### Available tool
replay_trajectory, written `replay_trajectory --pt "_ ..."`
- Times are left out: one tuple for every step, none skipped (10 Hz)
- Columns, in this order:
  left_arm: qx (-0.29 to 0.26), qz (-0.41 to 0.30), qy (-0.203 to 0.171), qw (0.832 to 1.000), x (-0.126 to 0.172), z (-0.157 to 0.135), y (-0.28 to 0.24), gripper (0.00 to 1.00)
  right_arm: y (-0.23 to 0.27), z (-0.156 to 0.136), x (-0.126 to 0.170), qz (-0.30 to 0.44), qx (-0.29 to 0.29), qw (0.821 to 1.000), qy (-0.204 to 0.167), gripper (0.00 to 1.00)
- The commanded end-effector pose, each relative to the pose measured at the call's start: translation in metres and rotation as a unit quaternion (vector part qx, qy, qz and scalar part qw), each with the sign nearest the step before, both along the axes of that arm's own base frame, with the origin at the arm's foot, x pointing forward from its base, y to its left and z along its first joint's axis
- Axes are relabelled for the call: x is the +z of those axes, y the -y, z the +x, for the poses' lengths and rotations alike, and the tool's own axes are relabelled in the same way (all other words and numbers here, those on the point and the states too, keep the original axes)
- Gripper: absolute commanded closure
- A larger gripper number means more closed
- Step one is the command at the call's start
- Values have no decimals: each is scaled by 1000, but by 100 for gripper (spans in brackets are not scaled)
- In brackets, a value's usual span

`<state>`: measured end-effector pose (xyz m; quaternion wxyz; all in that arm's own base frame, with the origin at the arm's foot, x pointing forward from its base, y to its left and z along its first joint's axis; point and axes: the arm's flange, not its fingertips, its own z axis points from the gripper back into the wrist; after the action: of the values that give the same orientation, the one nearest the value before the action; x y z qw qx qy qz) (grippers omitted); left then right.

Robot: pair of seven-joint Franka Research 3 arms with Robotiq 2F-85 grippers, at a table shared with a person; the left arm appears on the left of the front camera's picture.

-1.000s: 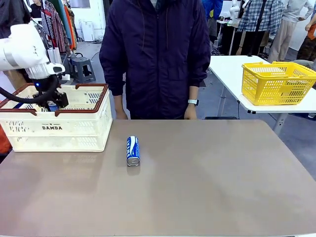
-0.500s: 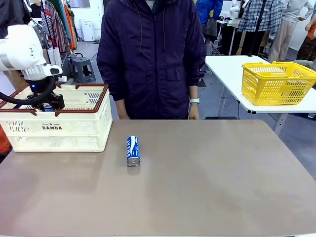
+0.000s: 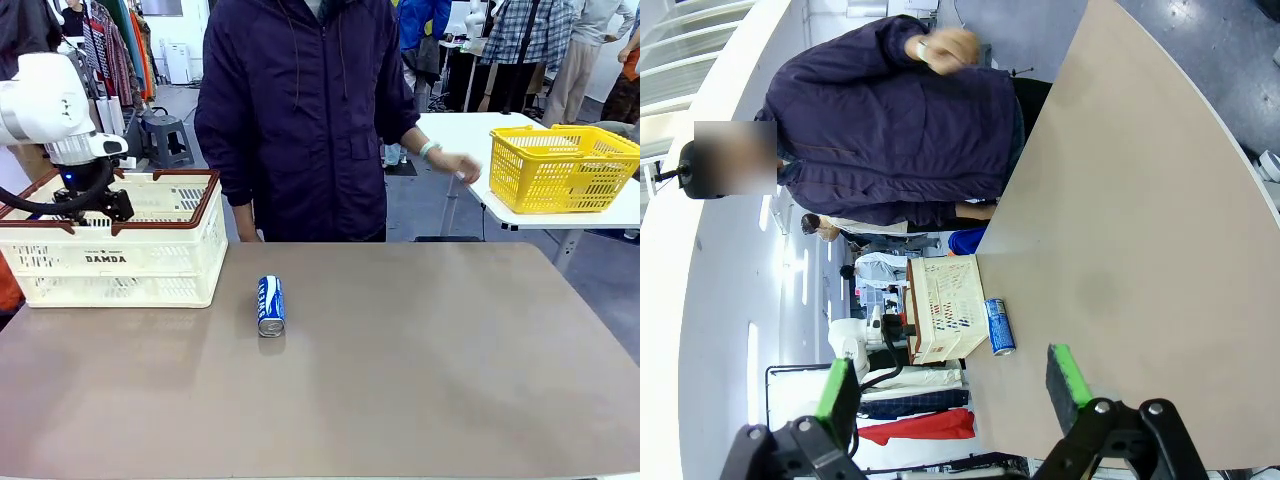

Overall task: Place the drinks into the Shopping basket.
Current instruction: Pick up one drink and place it into the Shopping basket.

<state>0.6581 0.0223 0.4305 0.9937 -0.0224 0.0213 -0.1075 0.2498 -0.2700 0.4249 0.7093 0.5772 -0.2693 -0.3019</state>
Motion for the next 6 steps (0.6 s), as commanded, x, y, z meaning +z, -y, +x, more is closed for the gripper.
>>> replay_trajectory --pt "13 -5 29 999 32 -12 -6 0 1 -1 1 -5 6 1000 2 0" --pt "14 -29 32 999 66 -24 -11 0 1 -1 1 -5 6 1000 2 0" --pt "26 -49 15 998 101 -35 -17 0 1 -1 1 -5 6 1000 2 0" --pt "39 -55 21 997 138 -49 -26 0 1 -1 1 -5 6 1000 2 0" --pt "27 -79 39 996 175 -67 -36 0 1 -1 1 -5 6 1000 2 0" --pt "3 -108 38 993 195 -87 -43 0 1 -1 1 -5 6 1000 2 0"
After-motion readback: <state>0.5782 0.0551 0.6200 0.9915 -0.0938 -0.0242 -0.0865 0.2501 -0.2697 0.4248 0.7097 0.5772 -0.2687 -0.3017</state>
